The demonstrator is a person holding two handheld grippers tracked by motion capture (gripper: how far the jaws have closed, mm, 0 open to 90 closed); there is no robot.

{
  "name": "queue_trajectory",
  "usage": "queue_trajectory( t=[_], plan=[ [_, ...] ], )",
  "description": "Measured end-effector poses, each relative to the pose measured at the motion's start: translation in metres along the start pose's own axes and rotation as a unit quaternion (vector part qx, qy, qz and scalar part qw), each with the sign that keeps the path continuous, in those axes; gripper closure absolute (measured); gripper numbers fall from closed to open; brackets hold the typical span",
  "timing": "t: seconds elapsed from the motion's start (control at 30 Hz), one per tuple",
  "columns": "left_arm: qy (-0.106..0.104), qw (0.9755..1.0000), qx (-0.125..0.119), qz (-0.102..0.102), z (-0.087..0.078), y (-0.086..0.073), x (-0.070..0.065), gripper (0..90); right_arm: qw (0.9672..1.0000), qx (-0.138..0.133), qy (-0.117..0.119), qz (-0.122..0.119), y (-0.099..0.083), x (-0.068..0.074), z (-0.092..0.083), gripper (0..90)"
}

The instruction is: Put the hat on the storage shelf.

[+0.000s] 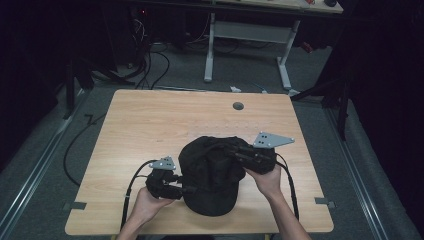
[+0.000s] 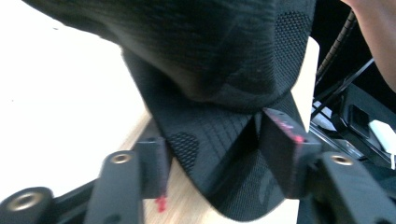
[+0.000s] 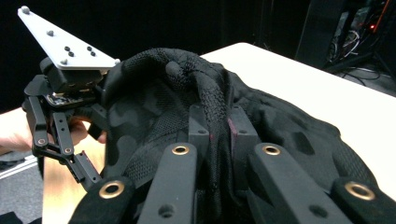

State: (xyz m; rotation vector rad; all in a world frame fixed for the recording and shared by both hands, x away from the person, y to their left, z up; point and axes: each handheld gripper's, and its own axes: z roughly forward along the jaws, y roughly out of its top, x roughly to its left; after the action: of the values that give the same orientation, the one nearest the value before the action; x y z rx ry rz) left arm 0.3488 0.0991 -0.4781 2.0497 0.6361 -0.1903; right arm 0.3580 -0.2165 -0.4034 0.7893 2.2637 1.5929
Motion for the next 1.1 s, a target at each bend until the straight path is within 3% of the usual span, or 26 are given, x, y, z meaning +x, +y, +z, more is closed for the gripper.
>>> queue_trajectory(
  t=[0.27, 0.57, 0.7, 0.9, 1.1],
  plan=[
    [-0.028, 0.9995, -0.011, -0.006, -0.007, 0.001, 0.0, 71.5, 1.0, -0.009, 0.002, -0.003, 0.003, 0.001, -0.001, 80.4],
    [-0.068, 0.997, -0.035, -0.01, -0.018, 0.002, -0.001, 85.7, 0.9999, -0.011, -0.004, -0.006, 0.005, 0.001, -0.003, 73.5],
    [-0.063, 0.9972, -0.04, -0.005, -0.022, 0.002, -0.002, 86.1, 0.9999, -0.012, -0.002, -0.002, 0.005, 0.0, -0.002, 70.0],
    [-0.041, 0.9978, -0.051, 0.009, -0.03, 0.004, -0.006, 86.5, 0.9999, -0.009, -0.01, 0.007, 0.004, -0.002, -0.002, 55.6],
    [-0.032, 0.9979, -0.056, 0.007, -0.032, 0.004, -0.006, 86.5, 0.9997, -0.014, -0.02, 0.008, 0.003, 0.0, -0.006, 45.6]
  ],
)
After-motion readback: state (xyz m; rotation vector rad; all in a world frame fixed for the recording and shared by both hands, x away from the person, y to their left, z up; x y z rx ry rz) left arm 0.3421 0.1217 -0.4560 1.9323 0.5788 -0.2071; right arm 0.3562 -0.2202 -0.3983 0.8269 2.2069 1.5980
